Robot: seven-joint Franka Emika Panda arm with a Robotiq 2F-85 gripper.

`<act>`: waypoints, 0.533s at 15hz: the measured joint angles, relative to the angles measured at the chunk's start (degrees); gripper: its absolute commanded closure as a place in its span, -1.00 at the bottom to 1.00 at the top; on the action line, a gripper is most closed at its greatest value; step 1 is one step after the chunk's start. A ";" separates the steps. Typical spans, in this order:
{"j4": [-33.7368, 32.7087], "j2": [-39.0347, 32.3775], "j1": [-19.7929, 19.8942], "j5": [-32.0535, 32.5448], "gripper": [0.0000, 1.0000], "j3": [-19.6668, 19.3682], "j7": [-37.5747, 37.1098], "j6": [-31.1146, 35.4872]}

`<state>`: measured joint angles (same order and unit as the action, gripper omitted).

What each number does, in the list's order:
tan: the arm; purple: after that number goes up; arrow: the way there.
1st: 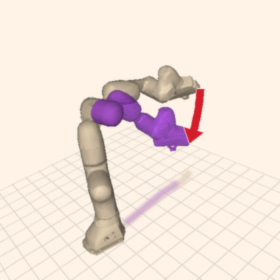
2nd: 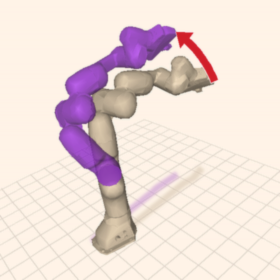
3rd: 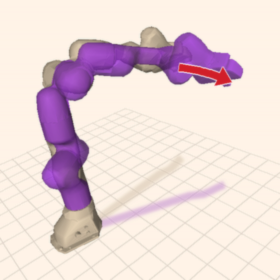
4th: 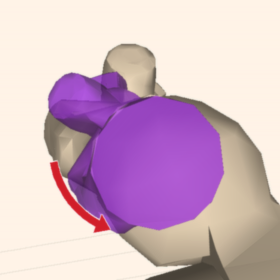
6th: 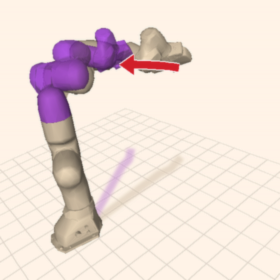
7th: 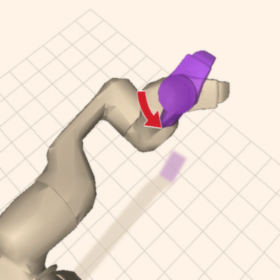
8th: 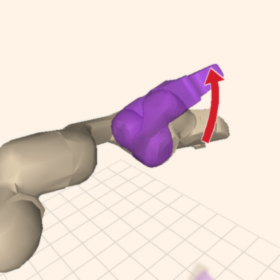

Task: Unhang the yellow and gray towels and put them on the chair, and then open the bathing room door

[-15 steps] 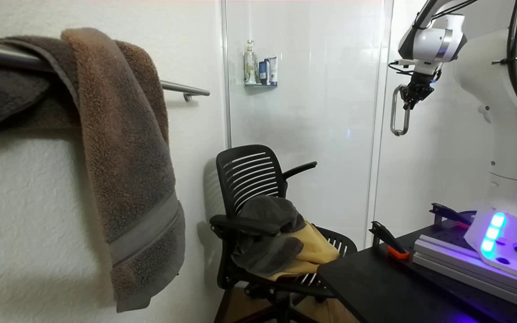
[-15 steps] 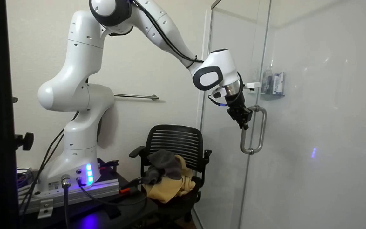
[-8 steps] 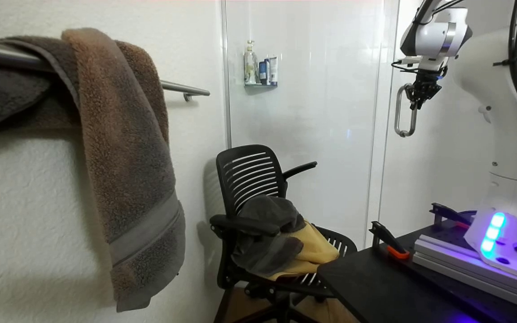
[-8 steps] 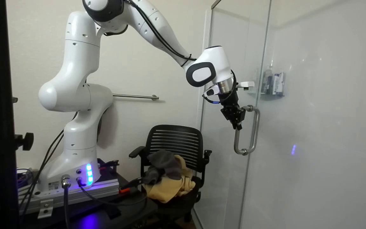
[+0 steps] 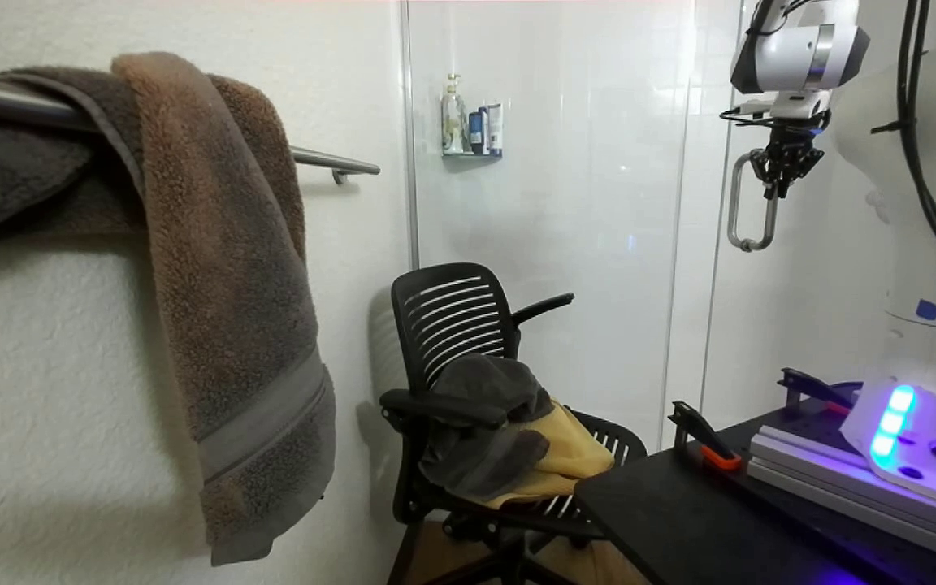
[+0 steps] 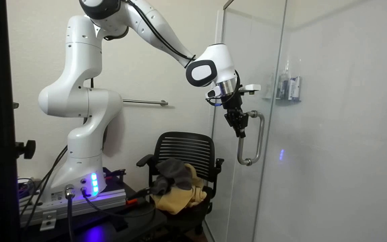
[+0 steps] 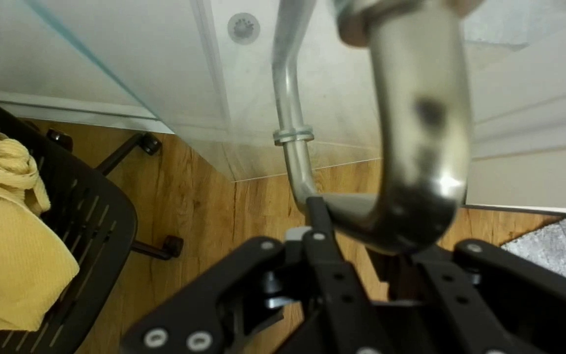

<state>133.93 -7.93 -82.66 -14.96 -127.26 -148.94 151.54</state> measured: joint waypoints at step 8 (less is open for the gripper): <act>5.00 -11.55 6.96 -16.18 0.89 3.98 11.70 -4.82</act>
<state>138.93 -19.48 -75.70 -31.15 -123.27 -137.25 146.72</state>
